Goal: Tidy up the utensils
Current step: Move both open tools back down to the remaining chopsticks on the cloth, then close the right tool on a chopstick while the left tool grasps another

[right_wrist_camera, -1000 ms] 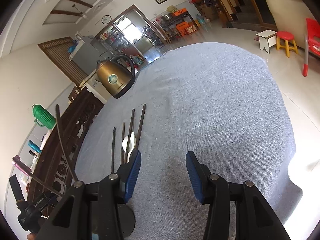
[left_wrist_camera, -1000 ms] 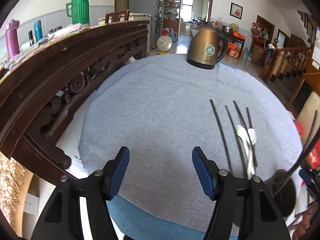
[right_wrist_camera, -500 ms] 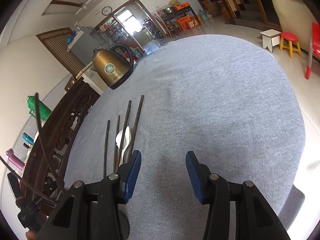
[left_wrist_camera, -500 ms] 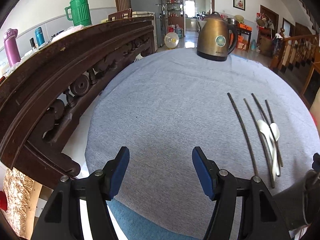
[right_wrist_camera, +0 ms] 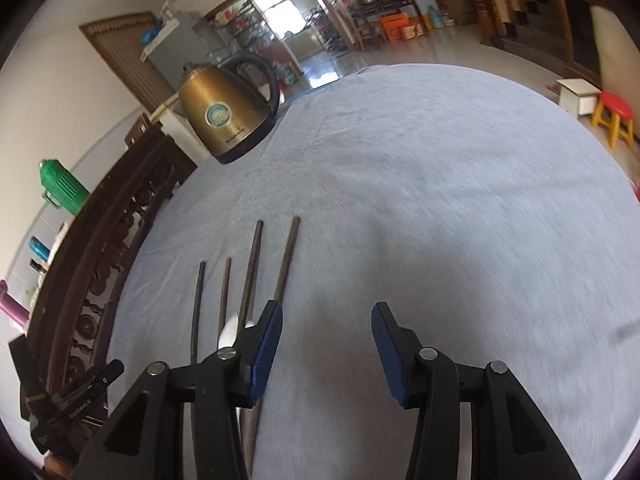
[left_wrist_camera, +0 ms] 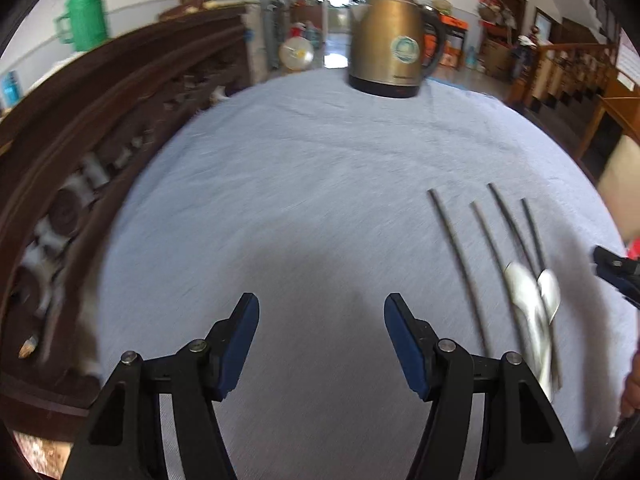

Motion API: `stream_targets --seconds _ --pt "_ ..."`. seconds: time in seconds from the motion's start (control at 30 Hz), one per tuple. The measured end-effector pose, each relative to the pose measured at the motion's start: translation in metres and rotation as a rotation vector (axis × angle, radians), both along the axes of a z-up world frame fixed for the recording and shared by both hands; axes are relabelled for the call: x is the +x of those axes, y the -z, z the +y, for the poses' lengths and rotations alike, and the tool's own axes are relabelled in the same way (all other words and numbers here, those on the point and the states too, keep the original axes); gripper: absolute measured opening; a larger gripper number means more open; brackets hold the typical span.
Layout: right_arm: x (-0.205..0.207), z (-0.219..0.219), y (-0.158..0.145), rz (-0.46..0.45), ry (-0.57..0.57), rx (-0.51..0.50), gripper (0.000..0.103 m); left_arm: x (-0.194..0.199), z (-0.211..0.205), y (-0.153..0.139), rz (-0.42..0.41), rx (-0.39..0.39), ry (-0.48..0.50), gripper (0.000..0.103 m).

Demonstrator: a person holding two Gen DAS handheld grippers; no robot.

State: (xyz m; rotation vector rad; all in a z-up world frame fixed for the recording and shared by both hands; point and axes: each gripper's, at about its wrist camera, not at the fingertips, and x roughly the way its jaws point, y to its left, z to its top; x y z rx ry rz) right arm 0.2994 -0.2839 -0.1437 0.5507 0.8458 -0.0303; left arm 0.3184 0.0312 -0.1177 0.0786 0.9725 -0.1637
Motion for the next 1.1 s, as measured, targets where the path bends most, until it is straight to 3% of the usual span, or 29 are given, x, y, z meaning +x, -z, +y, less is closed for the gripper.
stream_targets --seconds 0.27,0.53,0.63,0.8,0.9,0.97,1.0,1.1 --pt "0.105 0.022 0.008 0.218 -0.098 -0.041 0.050 0.091 -0.050 0.012 0.261 -0.067 0.044 0.066" --pt "0.153 0.036 0.019 0.399 -0.134 -0.145 0.049 0.133 -0.096 0.037 0.380 0.010 0.030 0.066" --pt "0.159 0.043 0.020 0.410 -0.141 -0.197 0.045 0.135 -0.106 0.036 0.364 0.038 0.035 0.063" --pt "0.165 0.061 0.022 0.419 -0.159 -0.290 0.030 0.134 -0.121 0.036 0.327 0.081 0.045 0.053" --pt "0.163 0.073 0.024 0.396 -0.166 -0.373 0.017 0.133 -0.131 0.034 0.302 0.074 0.058 0.038" --pt "0.159 0.079 0.025 0.377 -0.177 -0.402 0.010 0.133 -0.144 0.036 0.272 0.079 0.086 0.015" --pt "0.156 0.081 0.025 0.367 -0.182 -0.412 0.009 0.131 -0.147 0.036 0.260 0.081 0.105 0.010" --pt "0.142 0.075 0.026 0.331 -0.180 -0.356 0.006 0.125 -0.148 0.036 0.236 0.053 0.122 0.007"
